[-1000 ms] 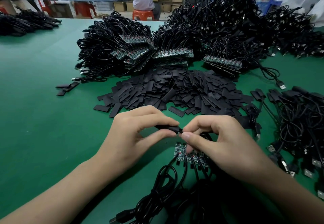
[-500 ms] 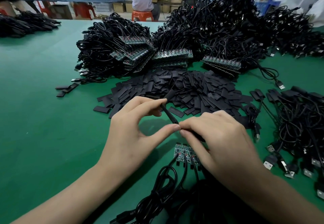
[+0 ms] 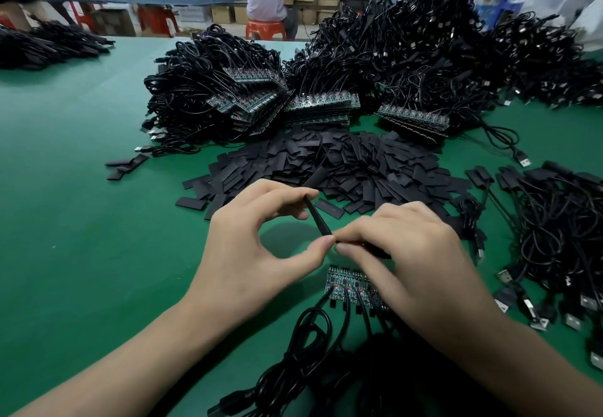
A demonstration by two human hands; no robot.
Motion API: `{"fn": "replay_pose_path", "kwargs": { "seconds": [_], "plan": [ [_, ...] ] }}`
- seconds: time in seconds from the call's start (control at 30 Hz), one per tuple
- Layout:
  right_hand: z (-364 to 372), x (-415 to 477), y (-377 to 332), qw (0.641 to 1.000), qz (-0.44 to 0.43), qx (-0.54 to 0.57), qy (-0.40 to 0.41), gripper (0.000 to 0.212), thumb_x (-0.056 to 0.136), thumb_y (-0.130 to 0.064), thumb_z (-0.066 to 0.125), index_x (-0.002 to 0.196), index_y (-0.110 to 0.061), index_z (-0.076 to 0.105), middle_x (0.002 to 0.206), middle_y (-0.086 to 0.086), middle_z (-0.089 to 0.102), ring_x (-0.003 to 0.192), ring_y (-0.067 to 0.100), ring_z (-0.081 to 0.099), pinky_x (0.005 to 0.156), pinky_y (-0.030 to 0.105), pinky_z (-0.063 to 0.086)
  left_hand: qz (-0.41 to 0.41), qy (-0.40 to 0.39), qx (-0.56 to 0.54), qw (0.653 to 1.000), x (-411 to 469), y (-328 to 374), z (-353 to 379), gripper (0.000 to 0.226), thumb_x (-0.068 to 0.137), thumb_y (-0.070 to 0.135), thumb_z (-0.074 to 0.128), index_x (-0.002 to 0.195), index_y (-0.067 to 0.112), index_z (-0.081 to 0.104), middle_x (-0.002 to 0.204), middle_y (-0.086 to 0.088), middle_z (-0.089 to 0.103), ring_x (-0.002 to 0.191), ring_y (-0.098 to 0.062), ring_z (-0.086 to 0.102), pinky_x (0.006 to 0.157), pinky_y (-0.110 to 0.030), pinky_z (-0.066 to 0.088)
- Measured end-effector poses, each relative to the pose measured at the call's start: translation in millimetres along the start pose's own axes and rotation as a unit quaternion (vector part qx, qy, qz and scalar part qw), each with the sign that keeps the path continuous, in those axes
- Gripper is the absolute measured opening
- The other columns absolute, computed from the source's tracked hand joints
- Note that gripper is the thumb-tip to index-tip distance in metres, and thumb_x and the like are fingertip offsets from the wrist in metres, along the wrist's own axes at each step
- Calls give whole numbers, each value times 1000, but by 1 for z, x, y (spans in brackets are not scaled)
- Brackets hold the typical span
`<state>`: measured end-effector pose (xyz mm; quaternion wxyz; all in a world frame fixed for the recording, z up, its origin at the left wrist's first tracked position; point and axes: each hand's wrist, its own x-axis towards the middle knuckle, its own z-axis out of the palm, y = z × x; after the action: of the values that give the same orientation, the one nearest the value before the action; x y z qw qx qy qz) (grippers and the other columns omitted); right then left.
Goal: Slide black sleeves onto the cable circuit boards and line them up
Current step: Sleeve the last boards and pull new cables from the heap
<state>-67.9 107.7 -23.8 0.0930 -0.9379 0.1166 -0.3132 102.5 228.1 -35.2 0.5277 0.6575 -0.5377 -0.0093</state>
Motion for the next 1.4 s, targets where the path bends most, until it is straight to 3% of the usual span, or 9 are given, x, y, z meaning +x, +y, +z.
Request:
{"fn": "replay_pose_path", "kwargs": {
  "seconds": [0.2, 0.4, 0.57, 0.67, 0.8, 0.97, 1.17, 1.3, 1.4],
  "plan": [
    [-5, 1, -3, 995, 78, 38, -52, 20, 97, -43, 56, 104, -33, 71, 84, -17, 70, 77, 8, 65, 72, 38, 53, -18, 26, -15, 999, 0, -1, 1, 48, 78, 36, 85, 122, 21, 72, 100, 9, 69, 98, -16, 70, 92, -25, 55],
    [-43, 15, 53, 964, 259, -37, 50, 11, 96, -36, 62, 90, -30, 70, 69, -16, 66, 54, 5, 58, 52, 33, 46, -26, -1, -8, 1000, -1, -1, 1, 61, 82, 49, 72, 137, 22, 62, 111, 16, 66, 105, -12, 66, 96, -20, 51],
    [-68, 21, 131, 872, 418, -220, -129, 39, 102, -32, 59, 72, -8, 63, 67, 12, 63, 64, 30, 59, 68, 40, 55, -26, -14, 8, 1000, -2, -2, 0, 53, 85, 49, 68, 131, 23, 66, 106, 15, 68, 100, -12, 66, 91, -19, 51],
    [-62, 29, 136, 843, 414, -279, -202, 57, 99, -47, 62, 61, -6, 51, 63, 12, 57, 58, 26, 56, 55, 32, 46, -28, -24, 11, 999, -4, -4, 1, 46, 90, 48, 72, 129, 25, 67, 105, 17, 68, 99, -12, 67, 89, -21, 52],
    [-58, 36, 129, 798, 422, -326, -281, 50, 98, -54, 60, 72, -12, 53, 108, 13, 69, 66, 21, 57, 51, 26, 33, -29, -32, 6, 999, -5, -6, 1, 48, 86, 50, 67, 129, 27, 67, 104, 17, 69, 99, -13, 67, 88, -23, 53],
    [-67, 33, 136, 805, 444, -276, -279, 46, 97, -31, 61, 61, -10, 42, 64, 6, 49, 59, 23, 49, 58, 31, 37, -26, -40, 6, 999, -6, -7, 1, 43, 87, 39, 70, 128, 27, 67, 104, 16, 69, 97, -13, 68, 88, -26, 53],
    [-92, 33, 145, 796, 441, -313, -272, 38, 102, -30, 54, 70, -10, 51, 74, 7, 55, 72, 26, 56, 72, 35, 48, -25, -50, 23, 998, -6, -5, -1, 40, 87, 38, 69, 126, 28, 68, 101, 16, 69, 96, -14, 67, 87, -25, 52],
    [-89, 34, 144, 736, 410, -411, -349, 20, 101, -15, 47, 84, -13, 56, 80, 0, 52, 78, 22, 57, 62, 28, 39, -13, -101, 77, 992, -7, -4, -1, 29, 88, 44, 66, 114, 32, 72, 97, 20, 65, 89, -8, 64, 83, -29, 53],
    [-82, 35, 135, 691, 386, -441, -425, 25, 98, -5, 42, 78, -18, 49, 79, -2, 45, 84, 22, 57, 58, 28, 36, -14, -154, 120, 981, -8, -3, -3, 34, 88, 61, 58, 109, 39, 73, 93, 24, 59, 85, -2, 60, 80, -30, 52]
  ]
}}
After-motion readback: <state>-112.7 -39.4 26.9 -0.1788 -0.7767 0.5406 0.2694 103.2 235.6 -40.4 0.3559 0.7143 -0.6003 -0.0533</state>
